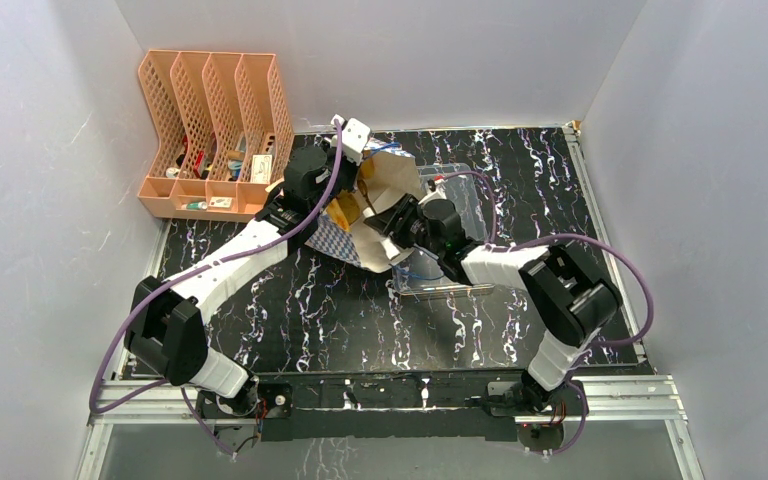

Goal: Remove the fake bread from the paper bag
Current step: Pick up the fake bread from the paper bag.

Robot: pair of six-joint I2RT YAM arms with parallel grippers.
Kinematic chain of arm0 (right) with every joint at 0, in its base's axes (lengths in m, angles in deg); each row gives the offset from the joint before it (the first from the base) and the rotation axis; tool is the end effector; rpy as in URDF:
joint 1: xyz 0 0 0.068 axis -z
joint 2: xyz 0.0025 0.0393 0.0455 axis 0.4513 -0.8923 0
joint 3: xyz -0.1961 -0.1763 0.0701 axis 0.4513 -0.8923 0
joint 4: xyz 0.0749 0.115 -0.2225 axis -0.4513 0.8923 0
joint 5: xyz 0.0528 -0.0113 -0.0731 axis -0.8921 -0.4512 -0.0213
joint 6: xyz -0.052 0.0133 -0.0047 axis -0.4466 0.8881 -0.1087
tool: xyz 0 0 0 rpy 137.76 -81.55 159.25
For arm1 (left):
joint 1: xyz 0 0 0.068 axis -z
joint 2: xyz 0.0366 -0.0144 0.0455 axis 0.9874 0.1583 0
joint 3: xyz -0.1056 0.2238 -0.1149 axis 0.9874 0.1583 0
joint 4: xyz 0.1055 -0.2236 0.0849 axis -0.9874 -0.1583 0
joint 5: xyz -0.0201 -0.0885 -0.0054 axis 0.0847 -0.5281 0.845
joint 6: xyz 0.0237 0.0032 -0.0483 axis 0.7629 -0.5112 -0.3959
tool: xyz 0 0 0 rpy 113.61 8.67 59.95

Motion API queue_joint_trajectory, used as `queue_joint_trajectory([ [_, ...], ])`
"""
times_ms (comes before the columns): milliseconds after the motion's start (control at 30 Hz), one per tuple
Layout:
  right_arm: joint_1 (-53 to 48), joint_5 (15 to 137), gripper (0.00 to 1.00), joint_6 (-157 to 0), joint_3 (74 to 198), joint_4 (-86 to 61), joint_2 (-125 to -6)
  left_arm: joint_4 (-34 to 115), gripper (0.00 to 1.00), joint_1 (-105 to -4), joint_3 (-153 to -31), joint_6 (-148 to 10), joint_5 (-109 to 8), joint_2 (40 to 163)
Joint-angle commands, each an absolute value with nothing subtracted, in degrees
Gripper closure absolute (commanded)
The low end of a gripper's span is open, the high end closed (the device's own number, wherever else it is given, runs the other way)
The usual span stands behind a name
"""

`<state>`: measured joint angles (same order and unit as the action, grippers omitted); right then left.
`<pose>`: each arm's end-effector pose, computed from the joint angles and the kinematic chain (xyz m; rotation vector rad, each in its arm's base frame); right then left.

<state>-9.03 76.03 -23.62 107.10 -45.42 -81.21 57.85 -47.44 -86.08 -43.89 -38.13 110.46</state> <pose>0.2877 0.2139 0.1946 0.3695 2.0562 1.2458 0.2986 -0.1943 0.3578 0.5682 1.4476 -0.2181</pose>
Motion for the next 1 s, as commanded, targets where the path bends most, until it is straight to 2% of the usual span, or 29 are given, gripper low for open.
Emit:
queue_joint_trajectory([
  [0, -8.8, 73.5, 0.67, -22.3, 111.1, -53.8, -83.3, 57.6, 1.0, -47.0, -87.2, -45.0, -40.4, 108.6],
  [233, -8.7, 72.6, 0.68, -21.7, 113.0, -55.7, -86.3, 57.3, 1.0, -46.9, -87.3, -44.9, -40.7, 108.9],
  [333, -8.6, 72.0, 0.8, -21.3, 113.0, -57.1, -86.9, 57.5, 1.0, -46.9, -87.2, -44.9, -40.7, 109.1],
  [600, -8.4, 71.0, 0.98, -20.7, 111.7, -59.3, -86.1, 58.4, 1.0, -46.8, -86.3, -45.1, -40.0, 108.5],
  [633, -8.4, 70.8, 0.96, -20.7, 111.7, -59.4, -86.1, 58.4, 1.0, -46.8, -86.2, -45.1, -40.0, 108.5],
  [800, -8.4, 69.7, 0.57, -20.0, 112.9, -60.2, -87.8, 57.9, 1.0, -46.5, -86.8, -45.3, -40.1, 108.5],
  [933, -8.3, 70.0, 0.42, -19.8, 114.5, -60.1, -89.4, 57.7, 1.0, -46.2, -87.3, -45.4, -40.4, 109.2],
  [967, -8.3, 70.0, 0.44, -19.8, 114.5, -60.0, -89.4, 57.7, 1.0, -46.2, -87.4, -45.5, -40.4, 109.3],
])
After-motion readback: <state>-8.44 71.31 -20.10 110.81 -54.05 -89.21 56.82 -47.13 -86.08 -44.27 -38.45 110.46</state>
